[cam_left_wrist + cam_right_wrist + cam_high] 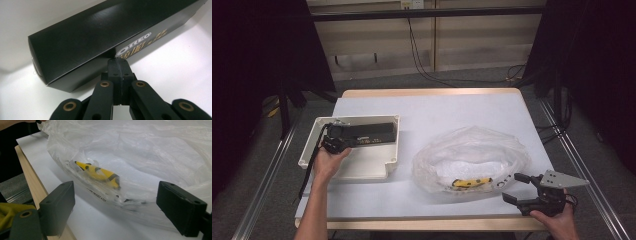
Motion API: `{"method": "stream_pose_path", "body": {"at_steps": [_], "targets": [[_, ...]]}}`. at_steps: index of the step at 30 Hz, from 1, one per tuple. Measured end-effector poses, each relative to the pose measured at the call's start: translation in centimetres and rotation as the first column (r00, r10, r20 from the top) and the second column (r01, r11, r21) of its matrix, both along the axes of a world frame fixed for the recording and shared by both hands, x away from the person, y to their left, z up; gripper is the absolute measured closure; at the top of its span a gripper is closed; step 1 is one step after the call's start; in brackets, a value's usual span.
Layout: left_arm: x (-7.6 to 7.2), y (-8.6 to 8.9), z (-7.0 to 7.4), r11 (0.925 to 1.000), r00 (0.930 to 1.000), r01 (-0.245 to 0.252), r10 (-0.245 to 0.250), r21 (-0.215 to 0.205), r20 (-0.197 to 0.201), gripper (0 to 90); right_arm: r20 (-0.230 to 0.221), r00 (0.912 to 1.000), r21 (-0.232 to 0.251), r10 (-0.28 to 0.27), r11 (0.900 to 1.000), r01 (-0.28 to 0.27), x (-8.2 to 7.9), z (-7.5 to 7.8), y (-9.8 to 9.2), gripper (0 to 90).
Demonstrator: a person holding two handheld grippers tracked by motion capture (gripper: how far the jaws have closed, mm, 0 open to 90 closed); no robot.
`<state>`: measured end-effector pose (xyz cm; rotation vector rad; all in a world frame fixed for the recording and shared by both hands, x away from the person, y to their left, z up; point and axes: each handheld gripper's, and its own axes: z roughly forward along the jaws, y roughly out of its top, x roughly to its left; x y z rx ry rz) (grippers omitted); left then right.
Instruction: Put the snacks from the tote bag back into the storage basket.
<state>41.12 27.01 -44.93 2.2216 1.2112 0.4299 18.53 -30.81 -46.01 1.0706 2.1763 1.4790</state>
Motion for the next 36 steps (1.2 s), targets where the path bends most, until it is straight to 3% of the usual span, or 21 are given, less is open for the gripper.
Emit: {"method": "stream_pose_path", "body": {"at_steps": [2,6,8,12,14,27,34,36], "targets": [[0.1,0.0,-0.1,0.9999,1.0000,0.002,-0.002,0.015,-0.003,90.0,0.001,1.0000,0.000,0.002,1.000,-0.002,0.0,0.0,0.0,14.6],[0.2,-0.1,0.1,0.9999,0.9999,0.010,-0.010,-0.003,0.002,90.0,-0.004,1.0000,-0.001,-0.001,1.000,0.001,0.0,0.0,0.1,14.6],[0.3,-0.2,0.2,0.9998,1.0000,0.005,-0.005,0.018,0.002,90.0,-0.003,1.0000,0.000,0.002,1.000,-0.002,0.0,0.0,0.1,14.6],[0.5,-0.3,0.1,1.0000,1.0000,0.001,-0.001,0.008,0.002,90.0,-0.003,1.0000,0.001,0.001,1.000,-0.001,0.0,0.0,0.1,14.6],[0.5,-0.4,0.0,0.9994,1.0000,0.008,-0.008,0.033,0.004,90.0,0.001,1.0000,0.002,0.003,1.000,-0.003,0.0,0.0,0.0,14.6],[0.3,0.1,0.3,0.9999,0.9996,0.006,-0.007,0.009,0.027,90.0,-0.004,1.0000,0.002,0.000,1.000,0.000,0.0,0.0,0.1,14.6],[-0.6,0.4,0.9,0.9991,0.9981,0.043,-0.043,-0.003,0.044,76.3,0.000,1.0000,0.003,0.000,1.000,0.000,0.0,0.0,0.0,14.6],[-1.0,0.3,1.1,0.9986,0.9970,0.052,-0.051,-0.012,0.059,68.4,0.001,1.0000,0.003,0.000,1.000,0.000,0.0,0.0,0.0,14.6]]}}
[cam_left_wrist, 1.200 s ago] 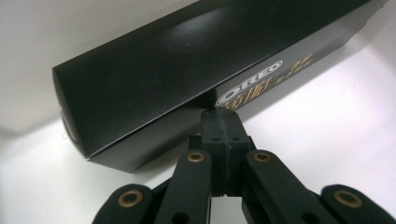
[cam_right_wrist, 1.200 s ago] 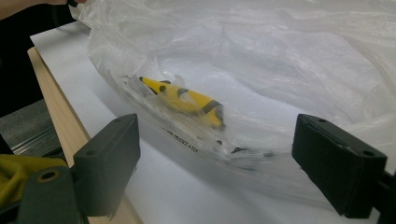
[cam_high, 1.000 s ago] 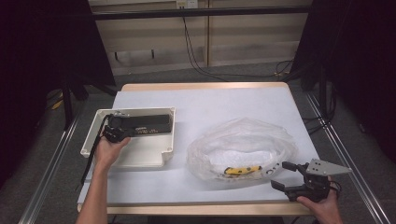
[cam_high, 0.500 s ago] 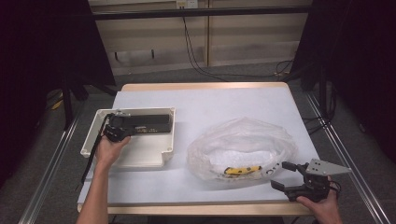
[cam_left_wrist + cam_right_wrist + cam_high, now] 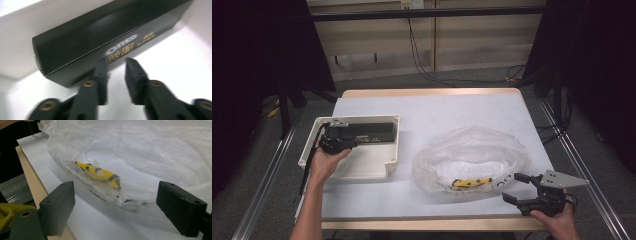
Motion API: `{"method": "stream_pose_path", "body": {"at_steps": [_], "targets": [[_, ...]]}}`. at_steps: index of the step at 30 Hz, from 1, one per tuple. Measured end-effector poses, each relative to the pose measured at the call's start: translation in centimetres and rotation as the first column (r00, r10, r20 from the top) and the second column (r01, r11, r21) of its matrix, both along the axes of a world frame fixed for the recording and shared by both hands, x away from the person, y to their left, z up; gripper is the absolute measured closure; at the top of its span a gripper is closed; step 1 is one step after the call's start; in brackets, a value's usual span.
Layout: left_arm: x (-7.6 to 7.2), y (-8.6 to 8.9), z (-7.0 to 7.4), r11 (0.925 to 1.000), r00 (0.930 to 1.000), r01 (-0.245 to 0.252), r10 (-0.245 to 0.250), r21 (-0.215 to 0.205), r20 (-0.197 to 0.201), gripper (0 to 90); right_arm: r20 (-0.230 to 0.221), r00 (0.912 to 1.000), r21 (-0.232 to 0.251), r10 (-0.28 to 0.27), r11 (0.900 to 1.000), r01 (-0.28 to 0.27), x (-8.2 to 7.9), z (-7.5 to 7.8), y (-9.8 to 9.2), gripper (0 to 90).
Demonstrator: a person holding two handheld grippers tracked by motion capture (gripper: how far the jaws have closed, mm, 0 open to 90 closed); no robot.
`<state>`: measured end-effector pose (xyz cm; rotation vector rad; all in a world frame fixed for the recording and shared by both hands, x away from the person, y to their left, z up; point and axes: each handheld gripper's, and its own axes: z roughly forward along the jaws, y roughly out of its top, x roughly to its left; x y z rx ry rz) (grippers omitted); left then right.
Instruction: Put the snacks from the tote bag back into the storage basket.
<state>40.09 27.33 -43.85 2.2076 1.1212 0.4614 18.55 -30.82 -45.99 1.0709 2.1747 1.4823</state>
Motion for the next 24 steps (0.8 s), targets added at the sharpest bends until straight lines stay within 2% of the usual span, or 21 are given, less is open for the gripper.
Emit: {"method": "stream_pose_path", "body": {"at_steps": [2,3,4,7,8,11,13,14,17,18,21,23,24], "targets": [[-0.5,-0.1,0.2,1.0000,0.9999,0.001,-0.001,0.000,0.013,60.7,0.000,1.0000,0.001,0.000,1.000,0.000,0.0,0.0,0.0,14.6],[-0.7,-0.1,0.3,1.0000,0.9994,0.001,-0.001,-0.003,0.033,54.9,0.000,1.0000,0.001,0.000,1.000,0.000,0.0,0.0,0.0,14.6],[-0.9,0.0,0.4,1.0000,0.9994,-0.004,0.005,-0.004,0.035,46.8,-0.001,1.0000,0.000,-0.001,1.000,0.001,0.0,0.0,0.0,14.6],[-1.6,0.2,0.9,0.9998,0.9980,-0.005,0.007,-0.021,0.063,34.0,0.001,1.0000,0.000,-0.001,1.000,0.001,0.0,0.0,0.0,14.6],[-1.7,0.2,1.0,0.9999,0.9978,-0.002,0.003,-0.012,0.067,27.1,-0.001,1.0000,0.001,-0.003,1.000,0.003,0.0,0.0,0.0,14.6],[-2.5,0.3,1.6,0.9995,0.9959,0.004,-0.001,-0.032,0.090,16.3,0.001,1.0000,0.000,-0.004,1.000,0.004,0.0,0.0,0.0,14.6],[-3.1,0.3,1.8,0.9981,0.9945,0.000,0.007,-0.061,0.105,12.0,0.003,1.0000,0.000,-0.006,1.000,0.006,-0.1,0.1,0.0,14.6],[-3.3,0.4,2.0,0.9983,0.9936,0.002,0.004,-0.058,0.113,9.4,0.004,1.0000,-0.001,-0.007,1.000,0.007,-0.1,0.1,-0.1,14.6],[-4.3,0.5,2.3,0.9958,0.9923,0.049,-0.039,-0.077,0.118,3.8,0.005,1.0000,0.002,-0.004,1.000,0.004,-0.1,0.1,-0.1,14.7],[-4.6,0.6,2.5,0.9963,0.9917,0.053,-0.044,-0.068,0.121,3.9,0.005,1.0000,0.004,-0.004,1.000,0.004,-0.1,0.1,-0.1,14.7],[-5.4,0.5,2.7,0.9956,0.9919,0.044,-0.033,-0.083,0.123,3.7,0.005,1.0000,0.005,-0.006,1.000,0.006,-0.1,0.1,-0.1,14.6],[-6.0,0.6,3.0,0.9933,0.9886,0.061,-0.047,-0.098,0.143,3.7,0.006,1.0000,0.003,-0.008,1.000,0.007,-0.1,0.1,-0.1,14.6],[-6.3,0.6,3.1,0.9933,0.9869,0.070,-0.056,-0.092,0.151,3.4,0.006,1.0000,0.002,-0.007,1.000,0.007,-0.1,0.1,-0.1,14.6]]}}
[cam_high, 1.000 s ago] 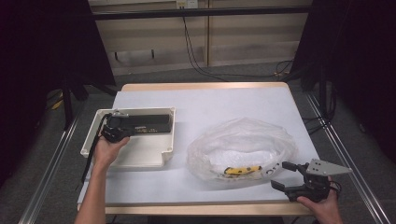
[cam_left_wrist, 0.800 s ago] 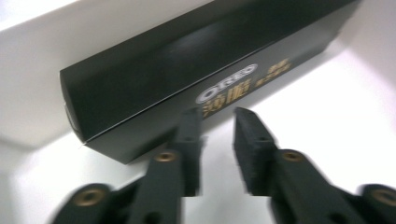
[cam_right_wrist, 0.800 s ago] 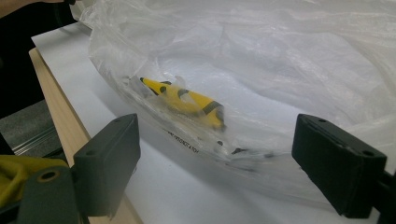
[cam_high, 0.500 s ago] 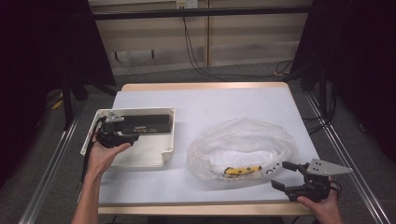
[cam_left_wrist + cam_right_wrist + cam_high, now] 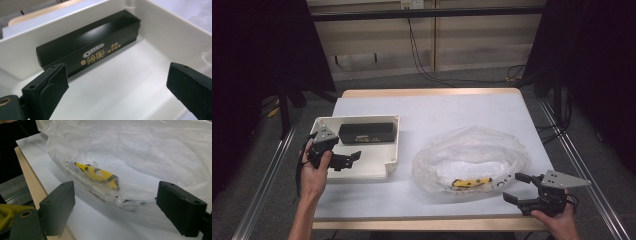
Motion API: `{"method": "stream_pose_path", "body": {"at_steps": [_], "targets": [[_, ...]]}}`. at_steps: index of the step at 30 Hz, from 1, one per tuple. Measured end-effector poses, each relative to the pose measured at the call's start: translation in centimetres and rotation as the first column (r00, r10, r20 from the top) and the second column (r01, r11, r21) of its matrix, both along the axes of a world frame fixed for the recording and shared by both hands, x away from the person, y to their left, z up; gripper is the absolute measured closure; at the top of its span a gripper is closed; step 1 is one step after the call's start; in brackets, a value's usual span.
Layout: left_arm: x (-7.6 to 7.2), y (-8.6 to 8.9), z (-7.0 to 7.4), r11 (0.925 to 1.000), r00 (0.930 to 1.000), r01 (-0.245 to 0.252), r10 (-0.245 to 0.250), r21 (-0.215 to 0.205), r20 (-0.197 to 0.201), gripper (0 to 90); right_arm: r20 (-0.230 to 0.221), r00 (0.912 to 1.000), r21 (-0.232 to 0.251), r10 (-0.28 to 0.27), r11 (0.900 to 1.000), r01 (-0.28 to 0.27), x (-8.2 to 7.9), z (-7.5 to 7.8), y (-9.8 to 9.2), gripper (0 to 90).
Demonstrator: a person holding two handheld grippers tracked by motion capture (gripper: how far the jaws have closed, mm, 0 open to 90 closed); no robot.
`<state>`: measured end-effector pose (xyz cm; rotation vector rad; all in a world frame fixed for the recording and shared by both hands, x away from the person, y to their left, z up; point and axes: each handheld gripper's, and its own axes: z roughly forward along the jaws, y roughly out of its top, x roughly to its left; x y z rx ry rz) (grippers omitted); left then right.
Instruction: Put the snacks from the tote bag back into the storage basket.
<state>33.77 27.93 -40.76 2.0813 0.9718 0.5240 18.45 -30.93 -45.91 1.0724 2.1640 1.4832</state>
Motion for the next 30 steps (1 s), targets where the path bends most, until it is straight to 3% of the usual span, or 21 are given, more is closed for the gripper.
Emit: {"method": "stream_pose_path", "body": {"at_steps": [6,18,21,27,30], "targets": [[-2.6,-0.1,0.3,0.9987,0.9993,-0.013,0.014,-0.049,0.034,3.1,0.001,1.0000,0.001,-0.005,1.000,0.005,-0.1,0.0,0.0,14.6],[-6.1,-1.4,-0.5,0.9983,0.9984,0.037,-0.035,-0.046,0.045,2.9,0.006,0.9999,0.004,-0.013,1.000,0.013,-0.1,0.1,-0.2,14.4],[-7.0,-1.4,-0.6,0.9954,0.9982,0.027,-0.021,-0.093,0.057,2.6,0.006,0.9999,0.002,-0.014,1.000,0.014,-0.2,0.1,-0.2,14.3],[-8.8,-1.7,-1.3,0.9935,0.9982,0.002,0.004,-0.114,0.060,2.6,0.012,0.9998,0.002,-0.018,1.000,0.018,-0.2,0.1,-0.3,14.0],[-9.7,-1.9,-1.6,0.9924,0.9965,-0.001,0.011,-0.123,0.083,2.8,0.012,0.9995,0.008,-0.029,1.000,0.029,-0.2,0.2,-0.4,13.5]]}}
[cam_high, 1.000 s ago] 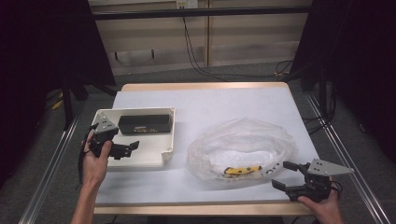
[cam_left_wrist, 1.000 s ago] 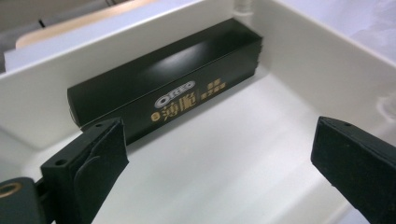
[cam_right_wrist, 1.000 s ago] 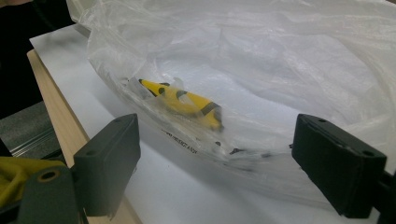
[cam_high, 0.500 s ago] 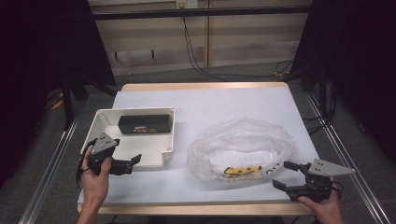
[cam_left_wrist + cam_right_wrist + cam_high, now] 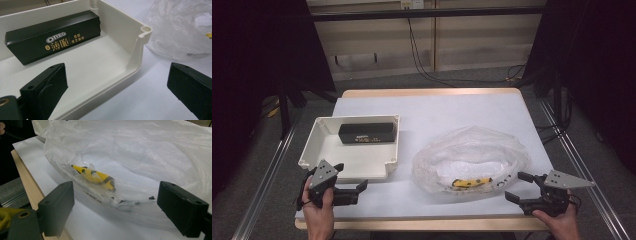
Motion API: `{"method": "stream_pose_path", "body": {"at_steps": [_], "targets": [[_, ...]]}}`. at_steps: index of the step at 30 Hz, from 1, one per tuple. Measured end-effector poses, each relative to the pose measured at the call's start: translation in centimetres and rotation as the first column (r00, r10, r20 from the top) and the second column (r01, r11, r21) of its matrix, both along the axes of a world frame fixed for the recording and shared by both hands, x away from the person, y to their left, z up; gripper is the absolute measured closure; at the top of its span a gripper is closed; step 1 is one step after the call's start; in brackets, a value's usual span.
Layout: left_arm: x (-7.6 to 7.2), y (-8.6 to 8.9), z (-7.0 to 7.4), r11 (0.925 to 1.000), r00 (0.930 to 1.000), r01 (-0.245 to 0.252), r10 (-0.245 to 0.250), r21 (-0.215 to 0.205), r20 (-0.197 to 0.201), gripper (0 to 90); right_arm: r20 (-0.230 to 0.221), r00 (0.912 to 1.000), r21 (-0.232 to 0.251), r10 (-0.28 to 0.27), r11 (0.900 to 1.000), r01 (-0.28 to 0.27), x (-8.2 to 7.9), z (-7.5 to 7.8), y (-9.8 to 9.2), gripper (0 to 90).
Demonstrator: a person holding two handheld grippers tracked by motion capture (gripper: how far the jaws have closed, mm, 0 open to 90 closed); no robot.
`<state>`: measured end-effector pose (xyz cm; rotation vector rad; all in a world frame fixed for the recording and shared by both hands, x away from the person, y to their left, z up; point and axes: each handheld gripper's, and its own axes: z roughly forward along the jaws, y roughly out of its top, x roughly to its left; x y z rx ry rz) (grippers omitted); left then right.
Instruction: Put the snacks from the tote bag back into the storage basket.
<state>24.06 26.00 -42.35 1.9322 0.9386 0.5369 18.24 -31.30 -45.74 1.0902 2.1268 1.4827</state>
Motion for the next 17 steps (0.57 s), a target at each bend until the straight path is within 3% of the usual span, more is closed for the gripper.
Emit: {"method": "stream_pose_path", "body": {"at_steps": [2,5,7,10,12,14,17], "targets": [[-0.6,-0.3,-0.2,0.9998,0.9997,-0.021,0.021,0.006,0.011,2.4,0.006,1.0000,-0.001,-0.006,1.000,0.006,0.0,0.0,-0.1,12.8],[-1.5,-0.1,-0.4,0.9992,0.9994,-0.032,0.032,-0.026,0.010,1.9,0.009,0.9998,0.004,-0.017,1.000,0.017,0.0,0.1,-0.2,12.2],[-2.2,0.0,-0.7,0.9983,0.9982,-0.034,0.037,-0.047,0.048,1.8,0.014,0.9997,0.004,-0.021,1.000,0.021,-0.1,0.1,-0.4,11.5],[-2.6,-0.1,-1.2,0.9978,0.9984,-0.049,0.050,-0.045,0.027,1.8,0.013,0.9996,0.006,-0.026,1.000,0.026,-0.1,0.2,-0.4,11.3],[-2.8,-0.4,-1.5,0.9991,0.9990,-0.035,0.035,-0.025,0.026,1.9,0.017,0.9996,0.003,-0.021,1.000,0.021,-0.1,0.2,-0.5,11.3],[-3.1,-0.5,-1.7,0.9990,0.9995,-0.029,0.030,-0.034,0.013,1.7,0.016,0.9996,0.005,-0.023,1.000,0.023,-0.1,0.2,-0.4,11.3],[-3.4,-0.4,-1.9,0.9991,0.9994,-0.030,0.030,-0.031,0.017,1.9,0.017,0.9994,0.006,-0.029,1.000,0.029,-0.1,0.2,-0.5,11.2]]}}
